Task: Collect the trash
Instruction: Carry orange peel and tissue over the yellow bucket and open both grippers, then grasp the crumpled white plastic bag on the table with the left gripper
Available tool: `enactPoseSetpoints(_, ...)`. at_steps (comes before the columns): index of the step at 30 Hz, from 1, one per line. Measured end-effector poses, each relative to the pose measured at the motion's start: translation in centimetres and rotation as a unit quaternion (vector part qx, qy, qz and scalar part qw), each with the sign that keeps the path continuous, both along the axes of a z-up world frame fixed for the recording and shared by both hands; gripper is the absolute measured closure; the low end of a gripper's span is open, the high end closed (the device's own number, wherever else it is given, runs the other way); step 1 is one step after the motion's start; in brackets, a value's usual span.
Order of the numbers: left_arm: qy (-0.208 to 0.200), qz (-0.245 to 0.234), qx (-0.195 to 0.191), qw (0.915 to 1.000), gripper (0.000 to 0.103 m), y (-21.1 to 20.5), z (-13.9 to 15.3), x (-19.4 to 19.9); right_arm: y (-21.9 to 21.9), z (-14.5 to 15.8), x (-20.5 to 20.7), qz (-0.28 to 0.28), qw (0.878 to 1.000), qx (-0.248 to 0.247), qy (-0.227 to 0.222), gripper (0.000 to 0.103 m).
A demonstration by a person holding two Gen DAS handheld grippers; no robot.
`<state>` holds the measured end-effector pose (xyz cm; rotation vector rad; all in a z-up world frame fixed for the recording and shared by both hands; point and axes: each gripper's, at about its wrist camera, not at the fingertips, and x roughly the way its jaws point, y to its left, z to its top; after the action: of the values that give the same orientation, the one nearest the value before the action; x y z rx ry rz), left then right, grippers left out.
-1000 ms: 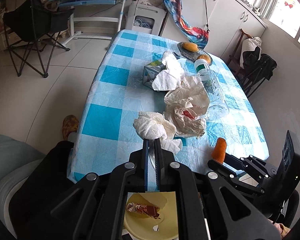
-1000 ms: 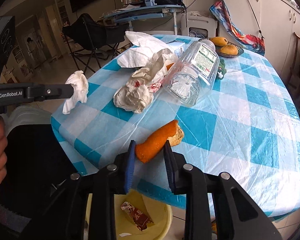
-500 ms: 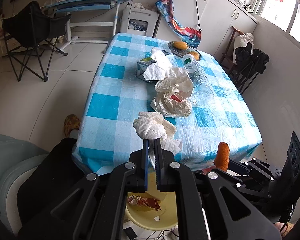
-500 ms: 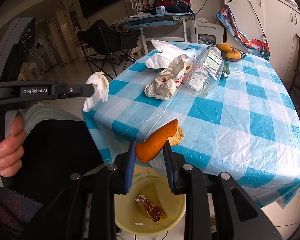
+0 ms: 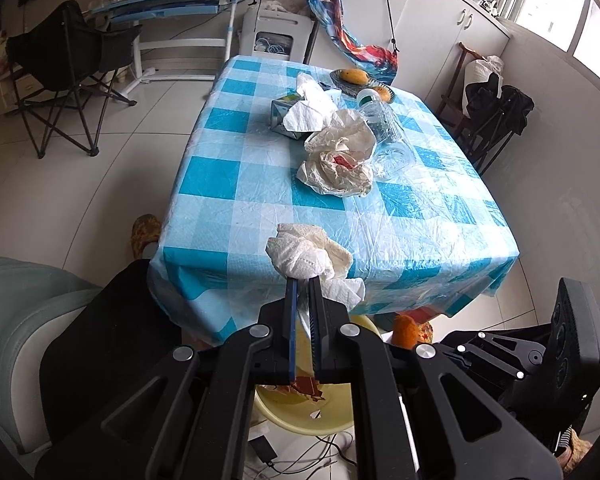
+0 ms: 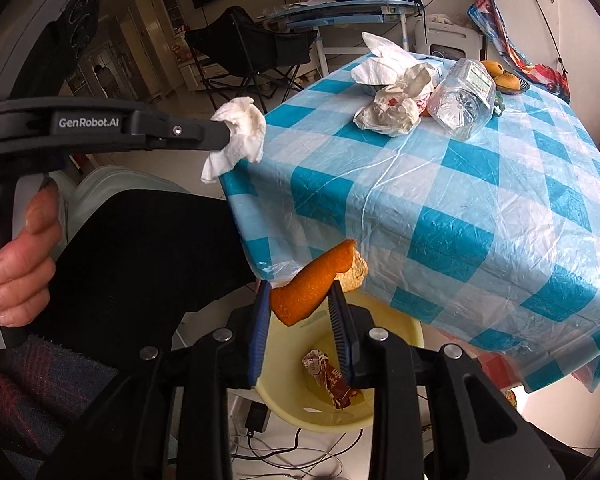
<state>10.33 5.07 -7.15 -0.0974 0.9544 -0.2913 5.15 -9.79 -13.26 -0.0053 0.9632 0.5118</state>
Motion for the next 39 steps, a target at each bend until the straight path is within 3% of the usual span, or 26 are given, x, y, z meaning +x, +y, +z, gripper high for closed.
enactPoseSetpoints(1,-0.001,-0.001,0.000,1.0000,0.097,0.0,0.2,-0.2,0.1,0.0,-0.2,0.000,1.000,-0.003,-0.003,0.048)
enactPoseSetpoints(6,-0.002,-0.006,0.002,1.0000,0.097,0.0,0.3,-1.0,-0.6,0.7,-1.5,-0.022,0.999,-0.013,-0.020,0.037)
enactPoseSetpoints(15,0.016,-0.054,0.016,0.9983,0.097,-2.2,-1.0,-3.0,-4.1,3.0,-3.0,-0.112,0.991,-0.011,-0.071,0.029)
enactPoseSetpoints(21,0.061,-0.105,0.043,0.9916,0.097,-4.3,-3.7,-4.5,-5.0,3.8,-3.3,-0.141,0.985,-0.008,-0.096,0.025)
enactPoseSetpoints(24,0.072,-0.109,0.051,0.9901,0.083,-4.7,-4.4,-4.8,-5.1,3.9,-3.3,-0.142,0.985,-0.009,-0.101,0.025)
enactPoseSetpoints(26,0.065,-0.099,0.057,0.9913,0.066,-4.6,-4.3,-4.9,-5.1,3.8,-3.4,-0.143,0.984,-0.009,-0.102,0.025)
enactPoseSetpoints(28,0.055,-0.089,0.060,0.9927,0.060,-4.3,-3.9,-4.9,-5.3,3.8,-3.4,-0.144,0.984,-0.009,-0.102,0.025)
enactPoseSetpoints(39,-0.015,-0.039,0.109,0.9932,0.047,-3.5,-1.5,-4.3,-4.7,3.6,-3.5,-0.130,0.986,-0.012,-0.108,0.025)
